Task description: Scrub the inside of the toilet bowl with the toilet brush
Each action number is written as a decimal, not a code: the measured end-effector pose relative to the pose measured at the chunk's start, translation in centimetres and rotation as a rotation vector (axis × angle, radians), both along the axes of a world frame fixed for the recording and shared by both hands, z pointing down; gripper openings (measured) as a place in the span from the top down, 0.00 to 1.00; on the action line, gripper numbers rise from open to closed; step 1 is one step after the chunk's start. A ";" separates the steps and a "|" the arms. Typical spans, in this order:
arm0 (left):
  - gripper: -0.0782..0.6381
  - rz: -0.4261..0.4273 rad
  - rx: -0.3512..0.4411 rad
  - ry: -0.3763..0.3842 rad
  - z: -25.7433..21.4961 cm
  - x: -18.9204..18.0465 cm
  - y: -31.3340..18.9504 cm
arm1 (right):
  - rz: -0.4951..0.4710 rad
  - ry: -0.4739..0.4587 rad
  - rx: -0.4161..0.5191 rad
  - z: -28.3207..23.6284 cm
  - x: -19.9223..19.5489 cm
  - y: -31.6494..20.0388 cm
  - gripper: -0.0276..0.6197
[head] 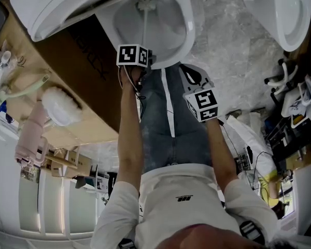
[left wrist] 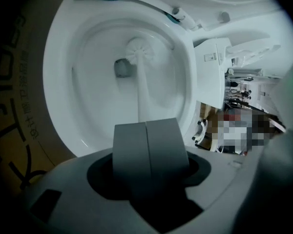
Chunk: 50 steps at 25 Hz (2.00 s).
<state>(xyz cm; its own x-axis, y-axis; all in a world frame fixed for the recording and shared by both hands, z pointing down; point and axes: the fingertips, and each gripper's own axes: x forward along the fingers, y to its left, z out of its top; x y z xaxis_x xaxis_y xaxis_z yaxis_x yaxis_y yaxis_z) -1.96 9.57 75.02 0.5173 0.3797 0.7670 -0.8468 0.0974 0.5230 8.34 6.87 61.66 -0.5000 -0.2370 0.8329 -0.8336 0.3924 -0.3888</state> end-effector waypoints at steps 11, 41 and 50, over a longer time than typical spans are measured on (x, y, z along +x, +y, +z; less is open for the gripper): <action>0.54 -0.111 -0.024 -0.018 -1.1 -3.6 1.9 | 0.004 -0.006 -0.002 0.0 -0.8 0.8 0.96; 0.54 -0.159 -0.216 0.026 -2.9 -1.9 12.2 | 0.030 -0.014 -0.003 -0.1 -1.1 2.8 0.96; 0.54 -0.097 -0.256 0.053 -3.2 -0.3 14.8 | 0.024 -0.014 -0.003 0.2 -1.2 3.0 0.96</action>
